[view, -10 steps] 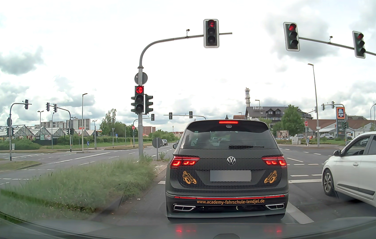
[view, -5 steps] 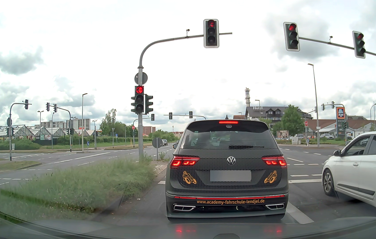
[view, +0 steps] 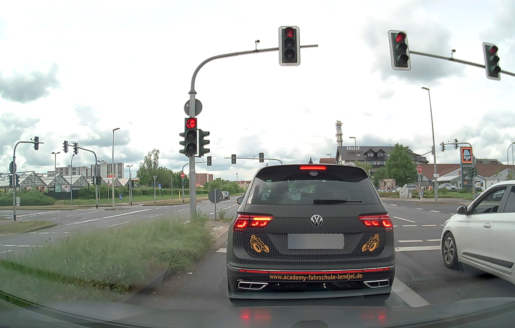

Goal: Follow the waypoints while adhering to traffic rules and regulations

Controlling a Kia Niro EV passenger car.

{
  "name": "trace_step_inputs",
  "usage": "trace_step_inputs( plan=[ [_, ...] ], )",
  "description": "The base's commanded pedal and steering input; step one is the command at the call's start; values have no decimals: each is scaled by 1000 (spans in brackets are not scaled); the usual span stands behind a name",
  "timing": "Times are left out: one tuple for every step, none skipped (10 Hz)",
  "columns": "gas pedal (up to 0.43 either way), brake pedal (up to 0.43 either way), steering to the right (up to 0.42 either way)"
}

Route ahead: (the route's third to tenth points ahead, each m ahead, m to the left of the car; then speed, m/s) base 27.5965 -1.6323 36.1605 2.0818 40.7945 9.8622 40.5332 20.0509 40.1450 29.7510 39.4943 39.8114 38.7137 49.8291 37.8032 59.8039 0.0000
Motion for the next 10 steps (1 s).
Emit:
trace_step_inputs(
  plan=[
    [0, 262, 6],
    [0, 262, 6],
    [0, 256, 6],
    [0, 256, 6],
    [0, 256, 6],
    [0, 256, 6],
    [0, 256, 6],
    [0, 256, 6],
    [0, 256, 6],
    [0, 256, 6]
  ],
)
